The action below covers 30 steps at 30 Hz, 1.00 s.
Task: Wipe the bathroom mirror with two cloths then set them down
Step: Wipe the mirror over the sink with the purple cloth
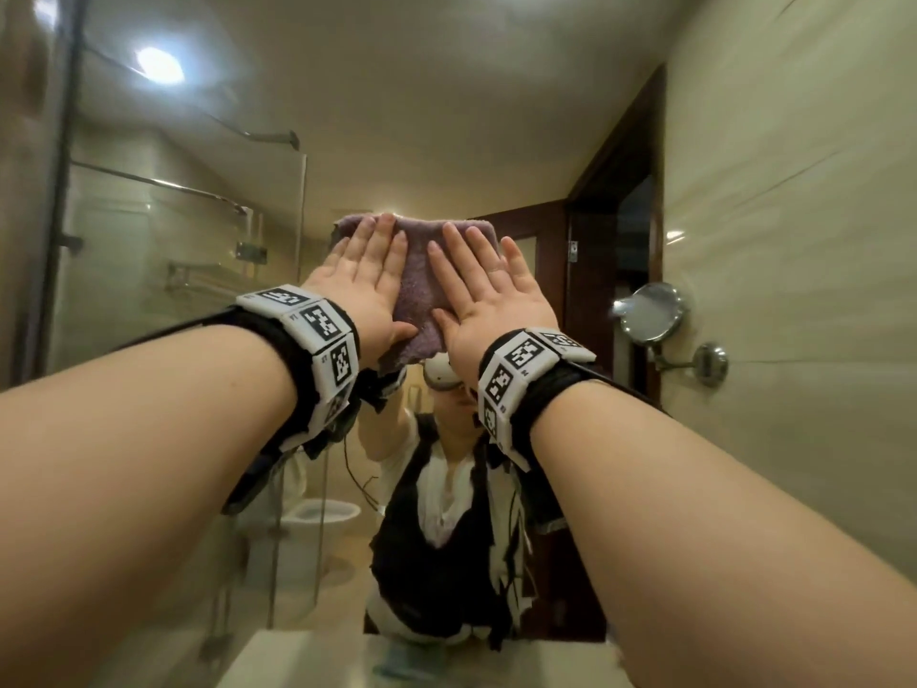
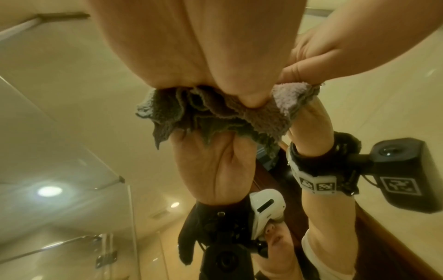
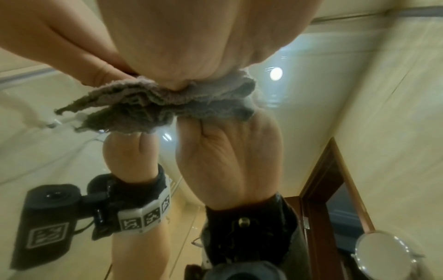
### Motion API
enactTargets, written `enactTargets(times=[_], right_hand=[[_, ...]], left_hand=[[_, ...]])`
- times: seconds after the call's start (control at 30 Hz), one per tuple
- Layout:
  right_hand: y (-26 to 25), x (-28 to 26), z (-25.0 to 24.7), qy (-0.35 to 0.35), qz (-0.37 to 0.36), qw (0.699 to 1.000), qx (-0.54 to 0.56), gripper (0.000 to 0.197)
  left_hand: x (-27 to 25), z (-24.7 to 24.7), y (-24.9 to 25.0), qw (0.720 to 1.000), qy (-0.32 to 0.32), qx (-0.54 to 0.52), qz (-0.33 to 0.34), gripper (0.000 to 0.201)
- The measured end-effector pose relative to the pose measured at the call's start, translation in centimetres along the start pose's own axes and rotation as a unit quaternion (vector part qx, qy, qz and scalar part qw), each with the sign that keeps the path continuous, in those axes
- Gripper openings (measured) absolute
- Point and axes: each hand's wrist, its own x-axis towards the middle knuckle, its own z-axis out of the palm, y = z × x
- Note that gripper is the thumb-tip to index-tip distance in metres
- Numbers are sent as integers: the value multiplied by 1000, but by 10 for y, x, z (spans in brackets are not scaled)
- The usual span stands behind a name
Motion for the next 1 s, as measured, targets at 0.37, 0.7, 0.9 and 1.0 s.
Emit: enactTargets(times=[0.37,0.7,0.9,1.0], right_hand=[[75,-38,3,-28,29,995,93,67],[137,-59,10,-34,68,997,18,68],[175,-72,11,-28,69,997,-30,67],[195,-80,12,-40,81,995,-43,67]], left_hand=[[14,-23,85,1000,-4,-8,29,89],[25,-39,153,998,22,-38,37,88],[32,-51,191,996,43,-62,39,90],[37,-58,213,995,53,-71,48,90]])
